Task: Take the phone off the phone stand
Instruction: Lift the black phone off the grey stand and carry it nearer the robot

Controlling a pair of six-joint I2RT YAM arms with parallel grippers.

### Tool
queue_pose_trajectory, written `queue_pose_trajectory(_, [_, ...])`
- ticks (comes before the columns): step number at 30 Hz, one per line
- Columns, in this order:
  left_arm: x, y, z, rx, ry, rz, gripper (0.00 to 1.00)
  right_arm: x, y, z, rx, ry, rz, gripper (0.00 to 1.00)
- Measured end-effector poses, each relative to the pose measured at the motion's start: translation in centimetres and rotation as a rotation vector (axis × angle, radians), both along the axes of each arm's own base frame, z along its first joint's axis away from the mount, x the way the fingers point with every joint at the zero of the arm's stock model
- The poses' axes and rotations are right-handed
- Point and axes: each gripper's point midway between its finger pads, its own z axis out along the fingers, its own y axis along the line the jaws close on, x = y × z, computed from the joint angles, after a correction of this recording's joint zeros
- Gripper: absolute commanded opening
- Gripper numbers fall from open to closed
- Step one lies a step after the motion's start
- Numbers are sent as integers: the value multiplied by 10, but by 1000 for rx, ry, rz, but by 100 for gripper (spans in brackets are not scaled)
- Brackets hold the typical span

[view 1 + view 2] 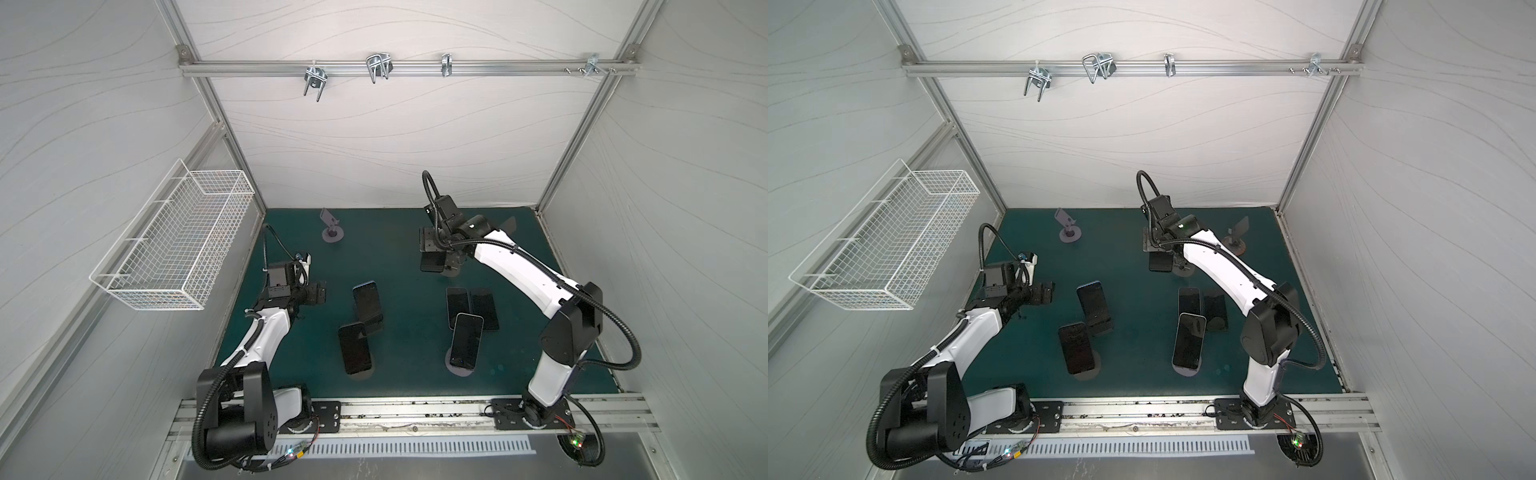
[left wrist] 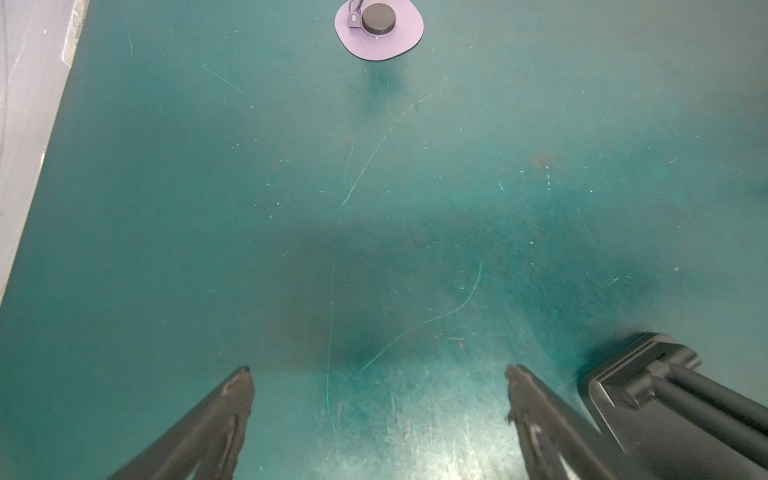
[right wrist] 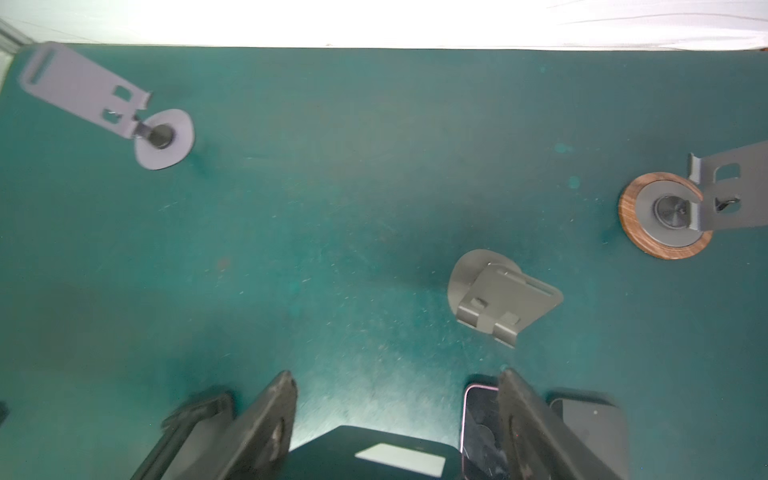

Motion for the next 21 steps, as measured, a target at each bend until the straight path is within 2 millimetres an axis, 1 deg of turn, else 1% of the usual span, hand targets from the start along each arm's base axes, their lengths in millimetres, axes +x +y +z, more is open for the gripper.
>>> queue_pose_trajectory(3, [0, 0, 0, 0, 0, 0, 96, -9, 7, -4, 11, 23, 20, 72])
queue_pose_trajectory(10, [0, 0, 0, 0, 0, 0, 96, -35, 19, -27, 29, 128, 58, 72])
queue_pose_trajectory(17, [0, 0, 0, 0, 0, 0, 96, -54, 19, -56, 25, 234, 73, 72])
queue_pose_trajectory(21, [0, 0, 0, 0, 0, 0, 96, -64, 19, -66, 23, 286, 92, 73])
